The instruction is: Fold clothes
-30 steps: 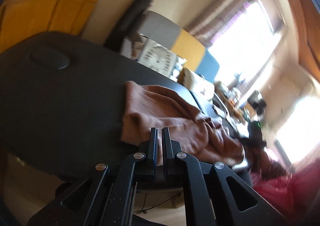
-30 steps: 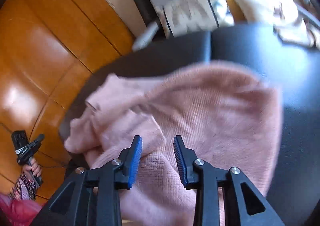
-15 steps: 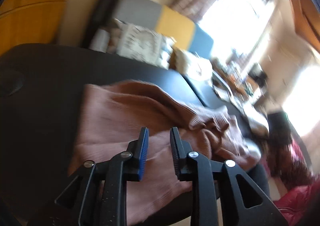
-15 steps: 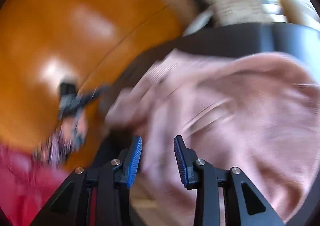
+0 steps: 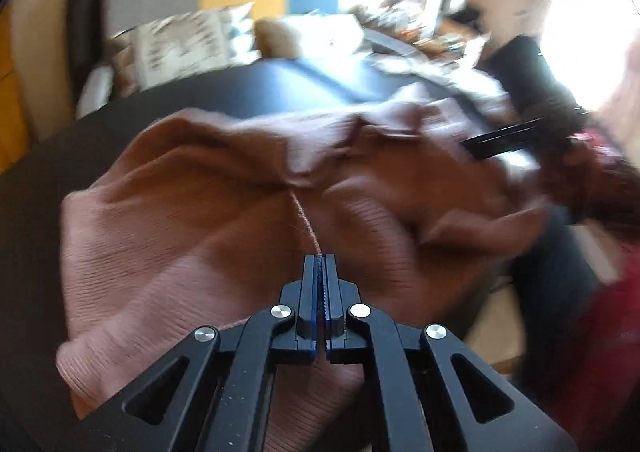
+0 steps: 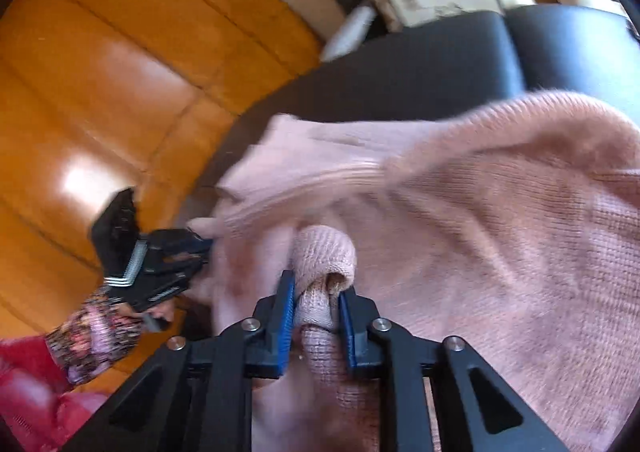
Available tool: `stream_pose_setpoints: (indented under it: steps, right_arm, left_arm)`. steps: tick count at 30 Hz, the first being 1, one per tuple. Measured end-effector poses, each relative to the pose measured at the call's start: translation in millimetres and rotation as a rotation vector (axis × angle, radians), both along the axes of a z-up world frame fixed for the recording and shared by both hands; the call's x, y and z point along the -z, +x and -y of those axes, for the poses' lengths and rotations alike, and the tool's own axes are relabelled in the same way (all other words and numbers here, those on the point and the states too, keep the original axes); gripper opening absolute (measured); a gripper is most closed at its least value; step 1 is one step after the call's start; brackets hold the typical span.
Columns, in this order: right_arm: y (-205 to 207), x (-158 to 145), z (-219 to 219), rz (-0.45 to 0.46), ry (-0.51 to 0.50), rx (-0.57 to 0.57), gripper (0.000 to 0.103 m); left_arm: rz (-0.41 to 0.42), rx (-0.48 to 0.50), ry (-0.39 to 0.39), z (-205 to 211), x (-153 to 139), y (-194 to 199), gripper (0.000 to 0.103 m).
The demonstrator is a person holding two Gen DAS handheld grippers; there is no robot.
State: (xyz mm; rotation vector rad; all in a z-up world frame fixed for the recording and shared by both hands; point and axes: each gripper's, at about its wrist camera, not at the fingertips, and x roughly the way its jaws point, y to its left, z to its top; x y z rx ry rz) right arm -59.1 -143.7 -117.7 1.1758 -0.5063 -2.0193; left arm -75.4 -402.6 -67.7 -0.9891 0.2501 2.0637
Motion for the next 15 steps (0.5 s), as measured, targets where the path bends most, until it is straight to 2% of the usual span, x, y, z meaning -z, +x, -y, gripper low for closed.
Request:
stream_pose_setpoints:
  steps: [2,4,7,8,10,13,15]
  right_arm:
    - [16,-10,6,-0.052,-0.030,-0.088,0.018]
    - [33,-12,26,-0.090,0.017,-0.203,0.019]
    - [48,-3,44,-0.085,0.088,-0.306,0.020]
    - [46,3,43,-0.074,0.106,-0.284,0.020]
    - [42,12,32,-0.045,0.097,-0.199,0.028]
    - [31,11,-14,-0.032,-0.034,-0.020,0.031]
    - [27,15,-39,-0.011,-0.074,0.124,0.032]
  left_arm:
    - [-0.022,0.058,-0.010,4,-6,19,0.001]
    - [-0.007,0.085,-0.013,14,-9,31,0.001]
    - [0.043,0.038,0.010,34,-13,27,0.002]
    - [0.064,0.006,0.025,41,-14,22,0.002]
    - [0.098,-0.071,0.080,59,-20,5,0.002]
    - [0.048,-0.216,0.135,77,-37,-32,0.003]
    - [0.020,-0.295,0.144,83,-42,-55,0.006]
